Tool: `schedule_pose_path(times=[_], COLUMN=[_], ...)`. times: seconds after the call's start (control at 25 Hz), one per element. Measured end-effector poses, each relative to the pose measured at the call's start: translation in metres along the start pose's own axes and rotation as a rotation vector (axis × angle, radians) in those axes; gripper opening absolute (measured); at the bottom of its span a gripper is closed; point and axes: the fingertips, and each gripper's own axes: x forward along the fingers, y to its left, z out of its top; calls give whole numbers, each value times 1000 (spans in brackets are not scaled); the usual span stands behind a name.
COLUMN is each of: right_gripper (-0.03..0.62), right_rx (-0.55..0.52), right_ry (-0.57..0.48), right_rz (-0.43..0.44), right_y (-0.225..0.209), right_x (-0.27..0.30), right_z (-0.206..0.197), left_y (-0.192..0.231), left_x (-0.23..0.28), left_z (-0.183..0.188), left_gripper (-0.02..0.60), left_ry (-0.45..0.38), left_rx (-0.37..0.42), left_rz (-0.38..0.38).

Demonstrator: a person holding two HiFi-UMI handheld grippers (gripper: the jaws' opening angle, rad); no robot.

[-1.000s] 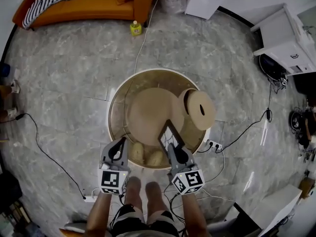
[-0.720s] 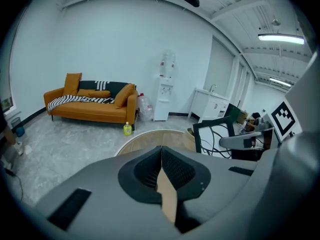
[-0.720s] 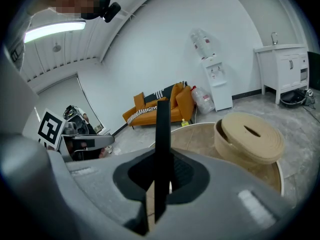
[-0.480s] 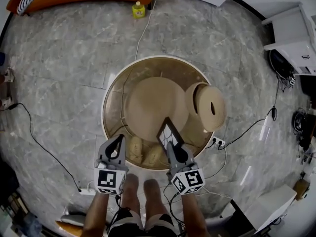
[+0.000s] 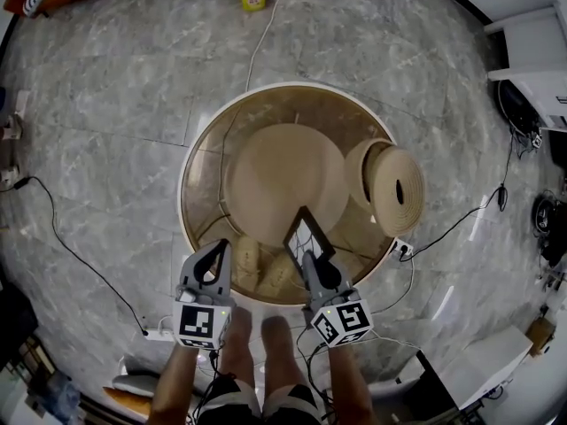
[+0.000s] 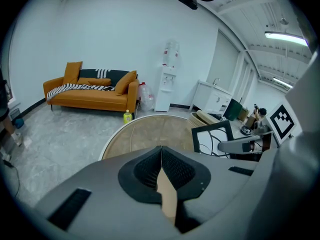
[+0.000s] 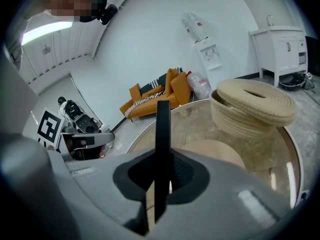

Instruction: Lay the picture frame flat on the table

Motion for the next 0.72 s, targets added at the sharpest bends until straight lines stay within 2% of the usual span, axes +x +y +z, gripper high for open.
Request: schedule_pose_path(times=[0.2, 0.52, 0.72], right_gripper=[29, 32, 38], right_rx=[24, 82, 110], right_ry=[22, 42, 51], right_rz=[-6, 35, 24], right_y=[-9, -12, -24], right_x=[12, 26, 31], right_z=[-10, -17, -20], left_y=[1, -2, -3], left_x=[13, 30, 36], left_z=[-12, -16, -20], left_gripper=[20, 20, 20], left_ry=[12, 41, 40], left_rx=[34, -23, 22], left_rz=[-13, -14, -26])
